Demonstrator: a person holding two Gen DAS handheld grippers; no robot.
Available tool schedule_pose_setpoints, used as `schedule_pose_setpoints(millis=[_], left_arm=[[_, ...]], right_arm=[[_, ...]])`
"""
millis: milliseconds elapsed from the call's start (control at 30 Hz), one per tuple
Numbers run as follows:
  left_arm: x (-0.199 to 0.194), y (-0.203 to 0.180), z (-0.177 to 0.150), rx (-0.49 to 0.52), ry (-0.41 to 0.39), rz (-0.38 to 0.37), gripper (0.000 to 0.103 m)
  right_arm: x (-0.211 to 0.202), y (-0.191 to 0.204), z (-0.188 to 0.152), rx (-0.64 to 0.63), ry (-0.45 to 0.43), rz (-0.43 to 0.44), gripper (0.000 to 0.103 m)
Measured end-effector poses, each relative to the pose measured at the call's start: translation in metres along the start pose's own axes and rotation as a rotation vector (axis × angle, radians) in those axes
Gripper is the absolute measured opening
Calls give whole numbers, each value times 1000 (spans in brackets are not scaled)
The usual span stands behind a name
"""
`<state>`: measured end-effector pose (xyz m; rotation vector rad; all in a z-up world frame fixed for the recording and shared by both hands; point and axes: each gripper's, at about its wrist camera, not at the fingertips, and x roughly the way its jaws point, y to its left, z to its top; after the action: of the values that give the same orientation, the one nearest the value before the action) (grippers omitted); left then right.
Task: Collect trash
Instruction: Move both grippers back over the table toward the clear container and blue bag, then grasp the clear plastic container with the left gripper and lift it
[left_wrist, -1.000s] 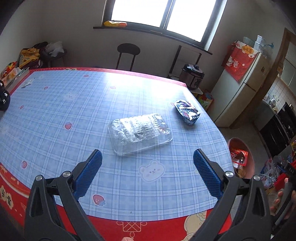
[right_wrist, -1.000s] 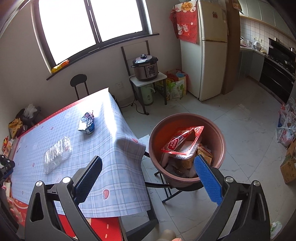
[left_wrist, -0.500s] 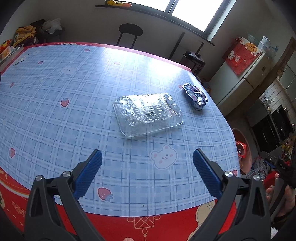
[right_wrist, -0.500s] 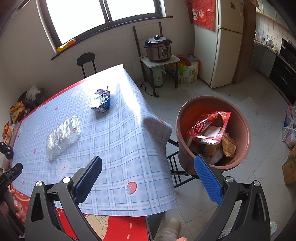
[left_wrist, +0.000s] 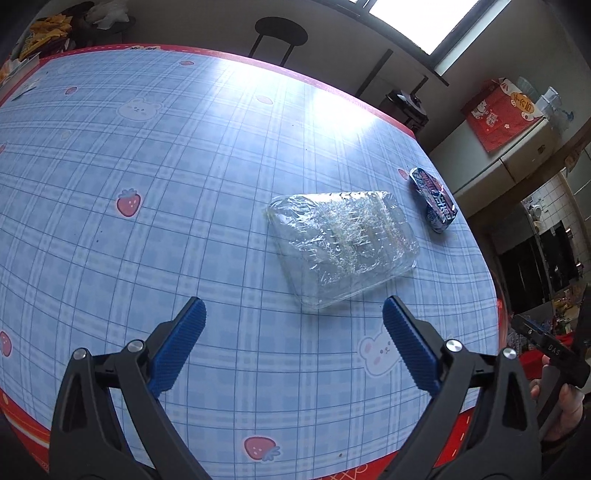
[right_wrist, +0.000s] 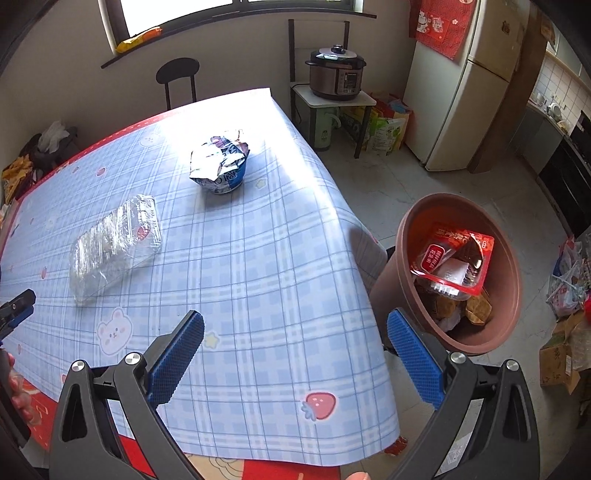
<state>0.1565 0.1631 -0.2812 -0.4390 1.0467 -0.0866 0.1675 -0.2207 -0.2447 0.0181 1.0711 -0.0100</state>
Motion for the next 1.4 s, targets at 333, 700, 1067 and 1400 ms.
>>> schedule_pose_setpoints(millis=[333, 700, 1067, 1400], left_arm=[[46, 12, 39, -79, 69, -58, 68], [67, 13, 47, -119, 91, -53, 69], [81, -7, 53, -129, 103, -101, 74], [44, -13, 62, -142, 32, -193, 74]], right_arm=[[66, 97, 65, -175, -13, -15, 97], [125, 138, 85, -310, 51, -136, 97], [116, 145, 69, -342, 37, -103, 97], [104, 138, 53, -282, 73, -70, 97]])
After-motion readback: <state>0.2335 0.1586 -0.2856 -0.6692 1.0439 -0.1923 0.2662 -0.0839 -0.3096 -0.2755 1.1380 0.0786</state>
